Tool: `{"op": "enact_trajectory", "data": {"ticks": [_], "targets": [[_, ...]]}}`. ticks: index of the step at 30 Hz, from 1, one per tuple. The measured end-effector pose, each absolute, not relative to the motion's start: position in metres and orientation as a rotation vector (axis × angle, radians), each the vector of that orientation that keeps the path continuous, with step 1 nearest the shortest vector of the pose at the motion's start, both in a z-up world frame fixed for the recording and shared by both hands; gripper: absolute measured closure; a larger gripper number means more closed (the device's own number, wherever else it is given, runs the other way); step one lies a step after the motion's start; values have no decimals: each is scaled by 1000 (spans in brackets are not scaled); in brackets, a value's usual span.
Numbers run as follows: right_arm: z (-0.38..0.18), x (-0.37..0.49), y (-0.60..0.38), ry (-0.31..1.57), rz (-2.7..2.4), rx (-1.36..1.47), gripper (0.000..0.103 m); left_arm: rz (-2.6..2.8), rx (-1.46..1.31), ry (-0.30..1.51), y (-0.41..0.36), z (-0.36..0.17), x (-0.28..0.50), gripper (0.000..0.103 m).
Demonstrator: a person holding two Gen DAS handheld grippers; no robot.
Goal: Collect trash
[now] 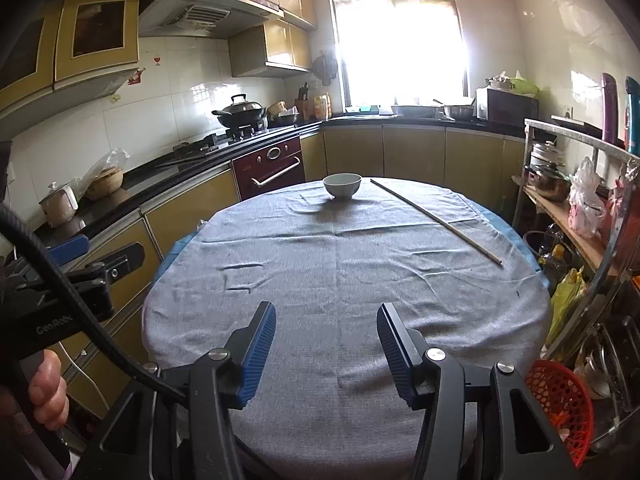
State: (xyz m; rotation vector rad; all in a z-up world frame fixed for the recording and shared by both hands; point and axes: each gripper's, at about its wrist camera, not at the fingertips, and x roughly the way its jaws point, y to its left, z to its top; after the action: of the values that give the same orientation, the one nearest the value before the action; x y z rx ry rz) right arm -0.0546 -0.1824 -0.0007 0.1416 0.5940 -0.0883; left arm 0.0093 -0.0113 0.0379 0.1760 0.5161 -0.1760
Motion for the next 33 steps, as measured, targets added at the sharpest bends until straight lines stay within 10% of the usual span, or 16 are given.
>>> {"op": "enact_trajectory", "data": {"ticks": [33], "targets": [[-6, -58, -182, 600, -90, 146, 46, -182, 182, 514, -13, 37, 3, 12]]}}
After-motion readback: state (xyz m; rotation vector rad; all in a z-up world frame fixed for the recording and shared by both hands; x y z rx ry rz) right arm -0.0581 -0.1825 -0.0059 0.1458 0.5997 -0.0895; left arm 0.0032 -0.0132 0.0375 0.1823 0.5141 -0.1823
